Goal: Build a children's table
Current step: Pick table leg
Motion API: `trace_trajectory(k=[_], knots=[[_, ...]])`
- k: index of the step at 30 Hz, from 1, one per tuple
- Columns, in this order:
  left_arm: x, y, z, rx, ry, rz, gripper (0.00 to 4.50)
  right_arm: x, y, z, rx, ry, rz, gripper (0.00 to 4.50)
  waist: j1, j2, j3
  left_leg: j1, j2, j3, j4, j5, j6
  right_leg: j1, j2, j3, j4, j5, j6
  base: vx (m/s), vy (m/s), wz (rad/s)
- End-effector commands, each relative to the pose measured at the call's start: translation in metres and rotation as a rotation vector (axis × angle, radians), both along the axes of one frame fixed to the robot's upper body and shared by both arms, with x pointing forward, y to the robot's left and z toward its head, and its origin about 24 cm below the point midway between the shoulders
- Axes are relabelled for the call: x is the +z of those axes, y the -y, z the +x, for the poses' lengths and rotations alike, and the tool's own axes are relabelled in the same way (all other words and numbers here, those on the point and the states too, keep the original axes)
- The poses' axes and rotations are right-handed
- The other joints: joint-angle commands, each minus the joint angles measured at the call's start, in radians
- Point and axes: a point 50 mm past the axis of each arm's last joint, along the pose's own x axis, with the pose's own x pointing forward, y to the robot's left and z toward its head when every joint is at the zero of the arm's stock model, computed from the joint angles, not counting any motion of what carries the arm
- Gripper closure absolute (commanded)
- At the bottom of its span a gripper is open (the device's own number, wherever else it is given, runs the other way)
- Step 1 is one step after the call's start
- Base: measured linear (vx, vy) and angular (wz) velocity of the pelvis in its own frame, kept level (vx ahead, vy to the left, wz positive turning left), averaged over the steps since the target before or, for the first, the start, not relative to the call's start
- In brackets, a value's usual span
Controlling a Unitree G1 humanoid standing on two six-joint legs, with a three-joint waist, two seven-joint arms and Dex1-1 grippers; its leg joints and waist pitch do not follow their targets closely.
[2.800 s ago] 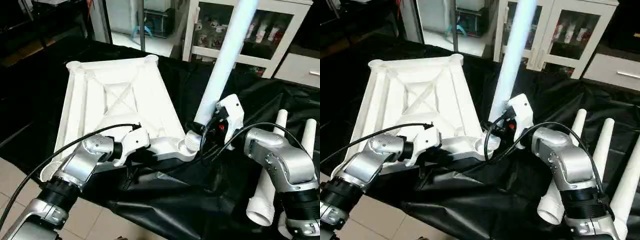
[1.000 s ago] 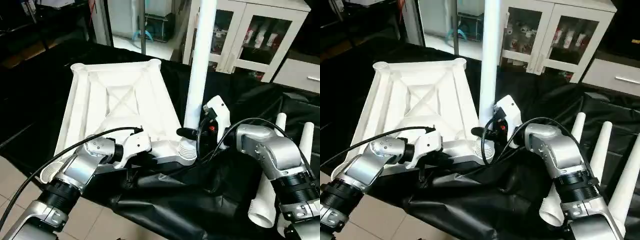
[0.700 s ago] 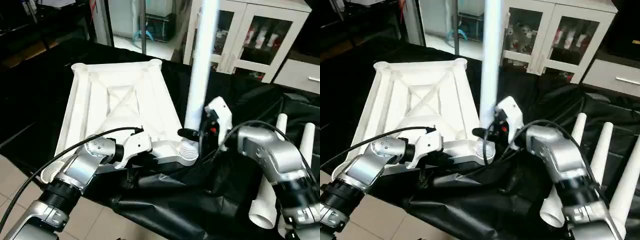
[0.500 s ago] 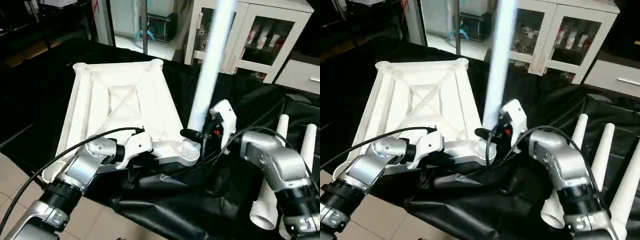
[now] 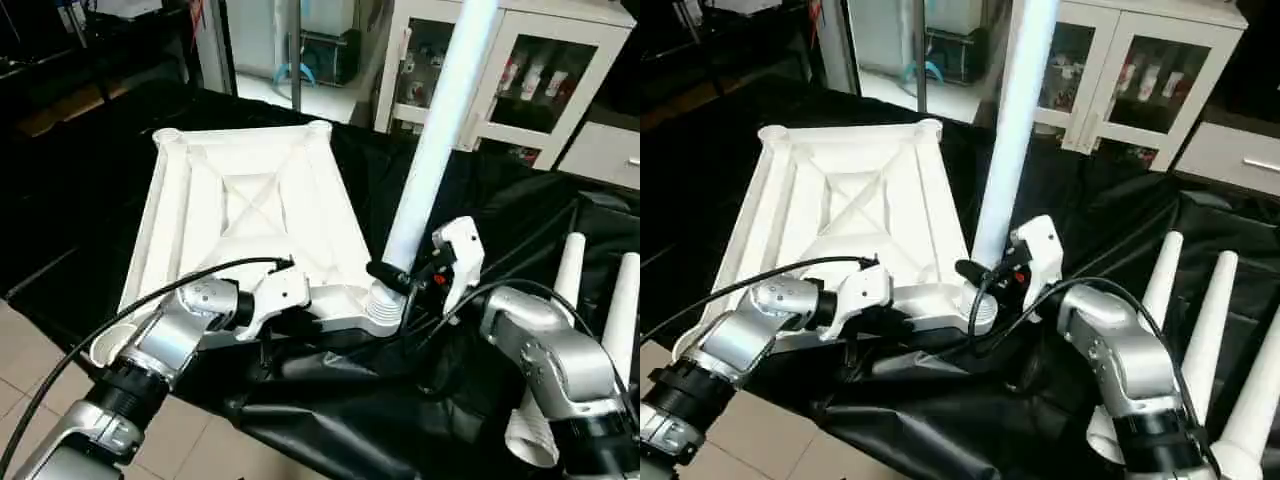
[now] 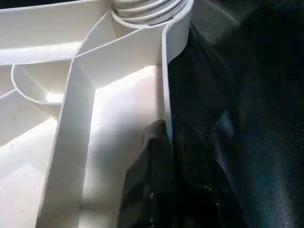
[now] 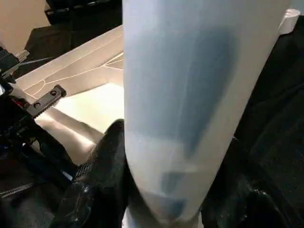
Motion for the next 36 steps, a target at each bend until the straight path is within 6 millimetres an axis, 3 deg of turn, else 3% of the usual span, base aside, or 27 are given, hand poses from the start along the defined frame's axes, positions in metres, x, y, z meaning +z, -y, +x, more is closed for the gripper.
trace_trajectory(k=[1,6,11,16,20,21,22,23,24,31,36], knots=[[-0.004,-0.002,-0.001,-0.011,-0.007,0.039,4.50,-0.048,0.022,-0.018,-0.117,-0.218,-0.128,2.67,-0.007,0.015,-0.034,0.010,0.063,-0.027,-0.086,-0.249,-0.028,0.029,-0.082,0.050,-0.068,-0.151,-0.201,0.000,0.000,0.00],[-0.004,-0.003,-0.001,-0.011,-0.007,0.039,4.50,-0.048,0.024,-0.019,-0.163,-0.219,-0.089,2.67,-0.009,0.016,-0.029,0.011,0.063,-0.029,-0.090,-0.305,-0.038,0.024,-0.084,0.052,-0.078,-0.237,-0.184,0.000,0.000,0.00],[-0.003,-0.004,0.000,-0.009,-0.002,0.039,4.50,-0.040,0.025,-0.013,-0.243,-0.222,0.036,2.67,-0.011,0.015,-0.029,0.010,0.063,-0.031,-0.094,-0.310,-0.041,0.024,-0.083,0.052,-0.077,-0.232,-0.181,0.000,0.000,0.00],[-0.002,-0.004,0.001,-0.005,0.005,0.041,4.50,-0.040,0.027,-0.013,-0.227,-0.210,0.012,2.67,-0.014,0.012,-0.026,0.011,0.064,-0.031,-0.094,-0.325,-0.041,0.019,-0.086,0.053,-0.082,-0.294,-0.168,0.000,0.000,0.00],[-0.002,-0.005,0.001,-0.003,0.007,0.042,4.50,-0.043,0.026,-0.019,-0.174,-0.192,-0.061,2.67,-0.015,0.015,-0.025,0.008,0.064,-0.031,-0.095,-0.318,-0.042,0.019,-0.084,0.053,-0.083,-0.281,-0.162,0.000,0.000,0.00],[-0.002,-0.005,0.001,-0.003,0.007,0.042,4.50,-0.044,0.025,-0.020,-0.158,-0.185,-0.081,2.67,-0.016,0.008,-0.025,0.006,0.064,-0.030,-0.096,-0.321,-0.041,0.019,-0.085,0.053,-0.084,-0.288,-0.160,0.000,0.000,0.00],[-0.002,-0.005,0.001,-0.001,0.007,0.042,4.50,-0.044,0.024,-0.023,-0.139,-0.180,-0.096,2.67,-0.013,0.011,-0.025,0.007,0.065,-0.031,-0.095,-0.321,-0.040,0.019,-0.087,0.054,-0.084,-0.298,-0.155,0.000,0.000,0.00],[-0.002,-0.006,0.001,0.000,0.008,0.041,4.50,-0.044,0.021,-0.026,-0.122,-0.170,-0.110,2.67,-0.012,0.011,-0.025,0.009,0.065,-0.030,-0.095,-0.318,-0.039,0.017,-0.086,0.055,-0.085,-0.293,-0.153,0.000,0.000,0.00],[-0.002,-0.006,0.000,0.001,0.008,0.041,4.50,-0.044,0.020,-0.027,-0.114,-0.166,-0.113,2.67,-0.015,0.004,-0.026,0.006,0.065,-0.030,-0.096,-0.312,-0.035,0.020,-0.086,0.055,-0.083,-0.284,-0.156,0.000,0.000,0.00],[-0.003,-0.005,0.000,0.006,0.009,0.037,4.50,-0.044,0.019,-0.031,-0.171,-0.144,-0.066,2.67,-0.010,0.006,-0.027,0.004,0.065,-0.029,-0.095,-0.283,-0.025,0.021,-0.086,0.055,-0.078,-0.236,-0.170,0.000,0.000,0.00],[-0.004,-0.005,-0.001,0.010,0.009,0.033,4.50,-0.055,0.021,-0.041,-0.201,-0.139,-0.107,2.67,-0.013,0.007,-0.022,0.008,0.066,-0.031,-0.099,-0.332,-0.036,0.015,-0.086,0.056,-0.088,-0.324,-0.146,0.000,0.000,0.00]])
